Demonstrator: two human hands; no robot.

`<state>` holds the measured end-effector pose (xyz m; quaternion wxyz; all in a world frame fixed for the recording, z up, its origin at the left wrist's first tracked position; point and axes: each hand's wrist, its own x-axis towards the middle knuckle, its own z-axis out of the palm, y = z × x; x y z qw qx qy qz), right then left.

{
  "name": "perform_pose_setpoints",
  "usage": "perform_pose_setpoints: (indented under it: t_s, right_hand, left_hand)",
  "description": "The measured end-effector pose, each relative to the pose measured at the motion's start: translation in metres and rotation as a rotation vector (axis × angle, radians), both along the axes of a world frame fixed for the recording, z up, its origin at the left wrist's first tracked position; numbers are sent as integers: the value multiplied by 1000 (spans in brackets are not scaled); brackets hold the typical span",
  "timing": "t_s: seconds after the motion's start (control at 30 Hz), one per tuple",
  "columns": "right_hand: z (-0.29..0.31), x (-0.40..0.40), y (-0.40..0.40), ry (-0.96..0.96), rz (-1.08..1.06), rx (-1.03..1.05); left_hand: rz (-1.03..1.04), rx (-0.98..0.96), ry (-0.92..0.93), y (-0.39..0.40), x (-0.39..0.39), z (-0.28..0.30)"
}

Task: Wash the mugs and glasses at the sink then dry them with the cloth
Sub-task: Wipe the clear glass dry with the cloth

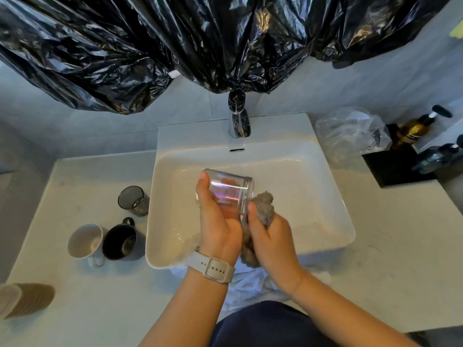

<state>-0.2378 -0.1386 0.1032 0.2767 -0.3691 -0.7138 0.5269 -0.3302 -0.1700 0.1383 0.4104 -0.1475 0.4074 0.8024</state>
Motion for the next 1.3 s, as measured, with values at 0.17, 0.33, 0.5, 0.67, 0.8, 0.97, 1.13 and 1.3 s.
perform_pose_setpoints:
  t_s: [0.17,0.33,0.5,0.67,0.8,0.97,1.13,1.3]
  right_hand:
    - [12,-16,25,87,-123,-81]
    - [4,-8,5,-17,-95,-230]
    - [27,-24,19,134,-117,-104]
    - [16,-19,23,101,-174,-230]
    - [19,-21,7,151,-74,-232]
    - [27,-34,39,165,-236,-284]
    - [19,-21,17,132,-47,-282]
    - [35,-10,53,284,-155,-373]
  left_hand:
    - [30,-71,67,2,11,-1]
    - [21,-150,40,2,11,-5]
    - [-11,-67,26,4,9,6]
    - [56,-84,79,5,9,5]
    - [54,-85,90,4,4,4]
    - [83,-144,200,10,6,1]
    - [28,-167,161,13,-6,-1]
    - [36,-142,272,13,8,-9]
